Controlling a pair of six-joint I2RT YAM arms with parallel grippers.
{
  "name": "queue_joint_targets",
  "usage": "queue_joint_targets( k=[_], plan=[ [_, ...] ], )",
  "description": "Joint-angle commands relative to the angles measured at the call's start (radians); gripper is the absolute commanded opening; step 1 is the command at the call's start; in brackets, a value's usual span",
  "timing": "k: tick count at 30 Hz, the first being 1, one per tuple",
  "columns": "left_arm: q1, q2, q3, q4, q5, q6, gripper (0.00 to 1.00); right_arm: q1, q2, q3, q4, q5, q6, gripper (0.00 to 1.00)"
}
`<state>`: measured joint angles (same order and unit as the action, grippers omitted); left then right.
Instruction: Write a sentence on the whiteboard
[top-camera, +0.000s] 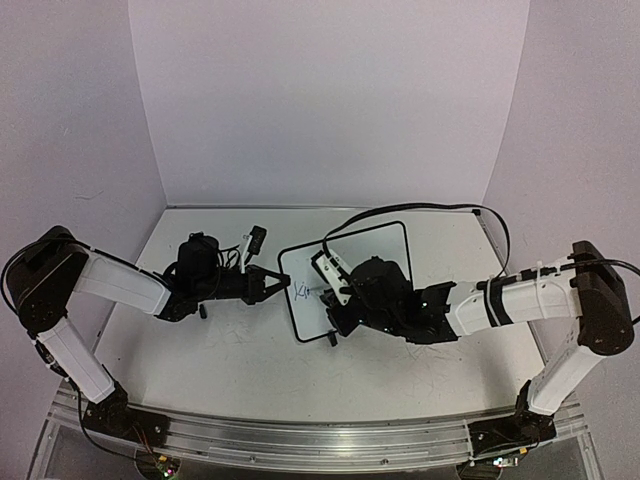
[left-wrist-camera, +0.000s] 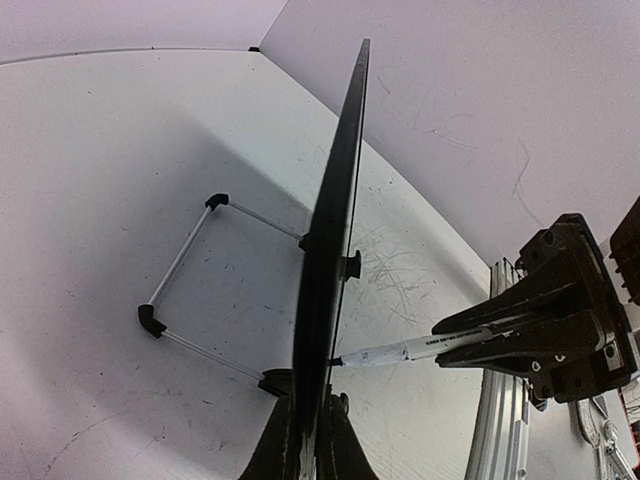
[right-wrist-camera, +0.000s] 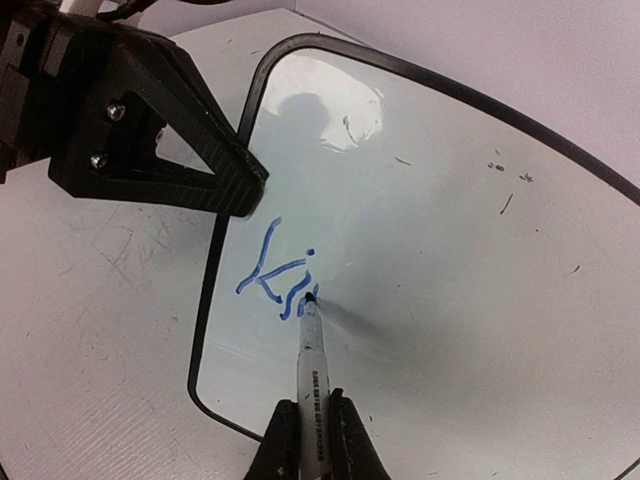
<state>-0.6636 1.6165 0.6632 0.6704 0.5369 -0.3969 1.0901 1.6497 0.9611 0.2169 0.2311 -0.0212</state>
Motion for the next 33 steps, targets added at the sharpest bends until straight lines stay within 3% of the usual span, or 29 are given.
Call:
queue_joint_targets(
  k=[1,33],
  plan=[
    [0.004,-0.037,-0.008,-0.025,-0.004,0.003,0.00,-0.013,-0.005,0.035,0.033,0.063,0.014,0.00],
    [0.004,-0.042,-0.016,-0.025,-0.008,0.004,0.00,-0.016,-0.030,-0.037,0.005,0.077,0.089,0.00]
  ],
)
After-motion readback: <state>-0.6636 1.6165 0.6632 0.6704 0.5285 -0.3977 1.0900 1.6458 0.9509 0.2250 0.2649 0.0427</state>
